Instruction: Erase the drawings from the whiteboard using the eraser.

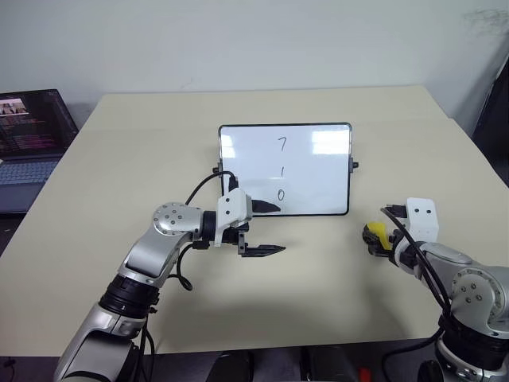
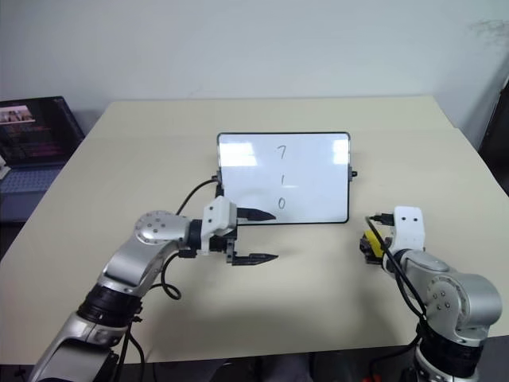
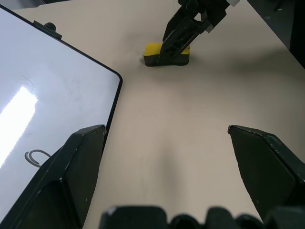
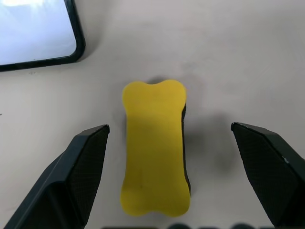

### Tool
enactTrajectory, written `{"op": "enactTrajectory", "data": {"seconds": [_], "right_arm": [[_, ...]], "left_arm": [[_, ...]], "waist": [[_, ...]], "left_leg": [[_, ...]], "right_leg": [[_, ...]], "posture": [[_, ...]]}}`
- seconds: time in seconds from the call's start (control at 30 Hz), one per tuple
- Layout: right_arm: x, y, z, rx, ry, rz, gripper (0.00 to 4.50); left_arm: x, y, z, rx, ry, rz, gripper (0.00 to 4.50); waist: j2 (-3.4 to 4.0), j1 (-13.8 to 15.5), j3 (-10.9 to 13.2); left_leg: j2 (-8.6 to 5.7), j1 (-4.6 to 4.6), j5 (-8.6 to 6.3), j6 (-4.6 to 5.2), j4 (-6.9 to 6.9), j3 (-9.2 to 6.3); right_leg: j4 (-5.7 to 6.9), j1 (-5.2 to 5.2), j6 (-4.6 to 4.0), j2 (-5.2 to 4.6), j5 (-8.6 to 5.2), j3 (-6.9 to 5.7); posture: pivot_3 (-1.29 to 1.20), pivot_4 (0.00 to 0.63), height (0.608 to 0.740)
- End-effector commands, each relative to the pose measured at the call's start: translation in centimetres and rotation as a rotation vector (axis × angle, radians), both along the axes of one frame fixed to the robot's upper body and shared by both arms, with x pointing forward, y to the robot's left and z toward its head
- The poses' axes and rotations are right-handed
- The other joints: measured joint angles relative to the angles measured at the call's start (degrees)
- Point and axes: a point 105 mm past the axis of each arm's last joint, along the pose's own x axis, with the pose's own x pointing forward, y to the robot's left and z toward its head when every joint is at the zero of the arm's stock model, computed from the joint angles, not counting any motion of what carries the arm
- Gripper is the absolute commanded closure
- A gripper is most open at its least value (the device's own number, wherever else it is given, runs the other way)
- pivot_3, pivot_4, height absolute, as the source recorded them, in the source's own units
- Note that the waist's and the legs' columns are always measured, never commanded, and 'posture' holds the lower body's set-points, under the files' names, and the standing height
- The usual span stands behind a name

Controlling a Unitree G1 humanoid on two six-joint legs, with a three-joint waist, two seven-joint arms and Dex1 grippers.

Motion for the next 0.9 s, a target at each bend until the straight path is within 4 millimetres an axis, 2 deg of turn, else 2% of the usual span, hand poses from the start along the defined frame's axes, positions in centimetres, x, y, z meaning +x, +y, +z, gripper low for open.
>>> {"op": "enactTrajectory", "data": {"seconds": [0.03,0.13,0.33,0.37,0.53,0.6,0.77,0.83,0.9], "right_arm": [[0.1,0.2,0.7,0.015,-0.028,-0.009,0.18],[0.1,0.1,0.7,0.012,-0.028,-0.010,0.92],[0.3,-0.1,0.9,0.013,-0.029,-0.023,3.18],[0.3,-0.1,0.9,0.013,-0.029,-0.024,3.40],[0.2,-0.2,0.9,0.018,-0.028,-0.029,3.45],[0.5,-0.5,1.5,-0.025,-0.039,-0.017,3.45],[2.2,-0.6,4.6,-0.107,-0.137,0.018,3.45],[4.3,0.3,8.3,-0.208,-0.352,0.089,3.45],[5.2,1.3,9.9,-0.272,-0.469,0.151,3.45]], "left_arm": [[-0.1,0.0,0.9,-0.015,-0.043,0.001,0.00],[-0.1,0.0,1.0,-0.015,-0.043,0.000,0.00],[-0.2,-0.1,1.0,-0.016,-0.043,-0.002,0.00],[-0.2,-0.1,1.0,-0.017,-0.042,-0.002,0.00],[-0.2,-0.1,1.0,-0.017,-0.043,0.002,0.00],[-0.2,-0.1,1.0,-0.017,-0.044,0.005,0.00],[0.3,0.2,1.5,-0.031,-0.048,0.042,0.00],[1.9,0.5,2.0,-0.084,-0.083,0.171,0.00],[2.7,0.7,2.0,-0.130,-0.078,0.254,0.00]], "waist": [[0.00,-0.01,0.00],[0.01,0.00,0.00],[0.01,-0.01,-0.01],[0.01,-0.01,-0.01],[0.01,-0.01,-0.01],[0.01,-0.01,-0.01],[0.02,-0.19,-0.01],[0.06,-0.14,0.02],[0.08,-0.18,0.04]], "left_leg": [[0.00,0.00,0.00,0.00,0.00,-0.01],[0.00,0.00,0.00,0.00,0.01,-0.01],[0.00,0.00,0.00,0.01,0.02,0.00],[0.00,0.00,0.00,0.00,0.02,-0.01],[0.00,0.00,0.00,0.01,0.03,0.00],[0.00,0.00,0.00,0.01,0.05,0.00],[0.01,-0.01,-0.03,0.06,0.22,0.00],[0.02,-0.02,-0.04,0.08,0.23,-0.05],[-0.11,-0.07,-0.05,0.09,0.39,-0.03]], "right_leg": [[0.00,0.00,0.00,0.00,0.00,-0.01],[0.01,0.00,0.00,0.00,0.00,-0.01],[0.02,0.00,0.00,0.00,0.00,-0.01],[0.02,0.00,0.00,0.01,0.00,-0.01],[0.03,0.00,0.00,0.01,0.00,0.00],[0.04,0.00,0.00,0.01,0.00,0.00],[0.09,0.02,0.00,0.05,0.01,-0.01],[0.09,0.05,0.00,0.06,0.01,-0.06],[0.09,0.05,0.03,0.08,0.01,-0.07]], "posture": [[0.00,0.150,0.740],[0.00,0.150,0.740],[0.00,0.150,0.740],[0.00,0.150,0.740],[0.00,0.150,0.740],[0.00,0.150,0.740],[0.00,0.150,0.740],[0.00,0.150,0.740],[0.00,0.150,0.740]]}}
